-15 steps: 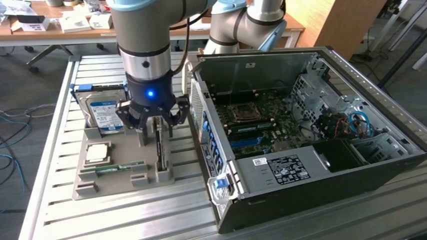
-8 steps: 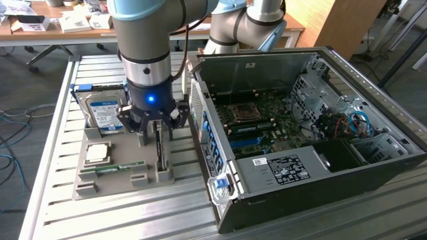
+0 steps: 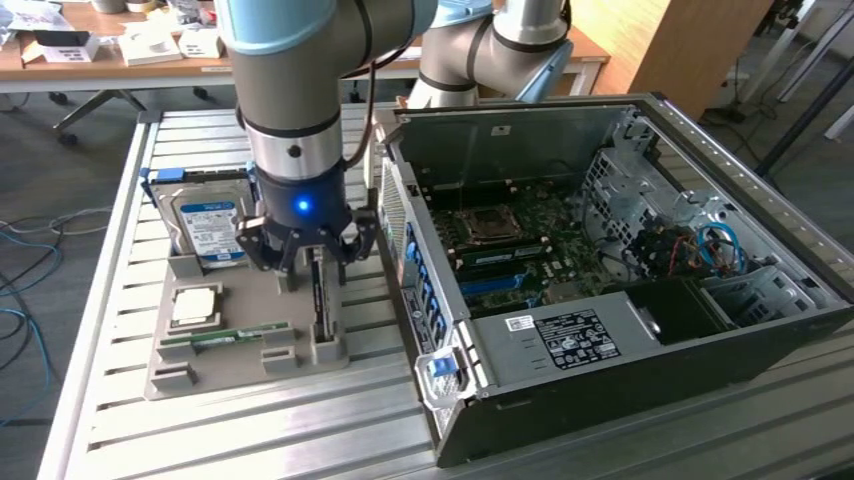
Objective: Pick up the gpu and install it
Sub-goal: 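Pick up the gpu and move the gpu toward the slot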
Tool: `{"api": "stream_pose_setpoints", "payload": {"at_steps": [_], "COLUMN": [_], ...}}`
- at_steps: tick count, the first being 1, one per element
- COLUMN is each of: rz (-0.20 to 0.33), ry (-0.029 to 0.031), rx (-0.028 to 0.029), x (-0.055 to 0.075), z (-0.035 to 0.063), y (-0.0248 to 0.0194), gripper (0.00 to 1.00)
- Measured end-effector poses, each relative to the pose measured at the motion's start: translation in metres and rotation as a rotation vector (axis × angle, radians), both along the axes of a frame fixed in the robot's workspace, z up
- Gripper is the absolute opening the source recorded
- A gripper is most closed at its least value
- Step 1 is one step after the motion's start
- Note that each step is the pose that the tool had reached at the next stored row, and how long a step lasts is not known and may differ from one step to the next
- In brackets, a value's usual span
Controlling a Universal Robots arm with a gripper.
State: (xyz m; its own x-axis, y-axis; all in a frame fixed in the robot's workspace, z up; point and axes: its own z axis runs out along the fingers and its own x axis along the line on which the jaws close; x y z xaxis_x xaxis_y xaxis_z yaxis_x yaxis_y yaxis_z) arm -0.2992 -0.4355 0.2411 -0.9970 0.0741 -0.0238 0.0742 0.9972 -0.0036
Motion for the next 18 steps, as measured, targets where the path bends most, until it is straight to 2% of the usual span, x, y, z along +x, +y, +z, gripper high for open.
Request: {"api": "stream_pose_setpoints", "payload": {"at_steps": [8,18], "rz": [0.0,0.0], "ry": [0.0,0.0002], "rx": [0.0,-0.0002], "x": [0.0,0.0], "z": [-0.0077,-0.0106], "y": [0.0,0.0], "gripper": [0.59,0.59]}}
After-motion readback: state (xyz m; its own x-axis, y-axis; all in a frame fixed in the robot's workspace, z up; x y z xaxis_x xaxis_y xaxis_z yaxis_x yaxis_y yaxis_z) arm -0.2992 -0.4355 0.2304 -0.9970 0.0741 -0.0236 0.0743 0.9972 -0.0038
